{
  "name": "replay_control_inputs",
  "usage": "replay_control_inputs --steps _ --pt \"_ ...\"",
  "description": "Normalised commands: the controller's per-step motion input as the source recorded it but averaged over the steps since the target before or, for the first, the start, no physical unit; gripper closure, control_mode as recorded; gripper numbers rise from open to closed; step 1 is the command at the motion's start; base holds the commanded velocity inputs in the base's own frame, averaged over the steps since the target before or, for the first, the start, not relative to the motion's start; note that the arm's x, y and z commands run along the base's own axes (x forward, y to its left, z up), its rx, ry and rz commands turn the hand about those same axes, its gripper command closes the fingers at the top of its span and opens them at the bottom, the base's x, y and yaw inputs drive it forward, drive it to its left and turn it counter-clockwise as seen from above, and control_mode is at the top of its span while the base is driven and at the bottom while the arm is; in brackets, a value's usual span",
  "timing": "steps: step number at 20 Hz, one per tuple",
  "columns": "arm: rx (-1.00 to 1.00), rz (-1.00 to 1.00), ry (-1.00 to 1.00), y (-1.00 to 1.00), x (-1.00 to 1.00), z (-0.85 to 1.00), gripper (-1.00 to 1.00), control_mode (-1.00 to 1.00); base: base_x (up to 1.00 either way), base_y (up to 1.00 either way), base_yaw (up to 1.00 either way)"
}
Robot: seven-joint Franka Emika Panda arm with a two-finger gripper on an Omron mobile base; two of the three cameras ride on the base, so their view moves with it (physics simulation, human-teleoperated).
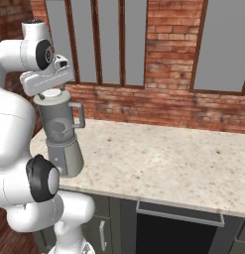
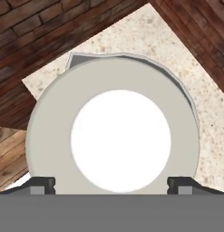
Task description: Open the blender lid, put the kiwi in the blender, close the lid, and start the blender.
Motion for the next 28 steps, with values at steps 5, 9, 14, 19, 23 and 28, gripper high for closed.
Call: replay_control_inputs --steps 5,9,14,19,23,28 --pt "0.0 0.04 -0.01 0.0 0.0 0.0 -1.0 -1.0 0.0 0.0 0.0" --pt "0.0 0.04 -0.03 0.0 -0.02 0.17 -1.0 -1.0 0.0 0.0 0.0" --pt "0.0 0.04 -0.05 -0.02 -0.35 0.66 -1.0 -1.0 0.0 0.0 0.0" --pt "0.0 0.0 -0.08 0.0 -0.76 0.23 -1.0 -1.0 0.0 0.0 0.0" --pt "0.0 -0.12 -0.11 0.05 -0.97 -0.52 -1.0 -1.0 0.0 0.0 0.0" --pt "0.0 -0.3 -0.15 0.03 -0.92 -0.79 -1.0 -1.0 0.0 0.0 0.0"
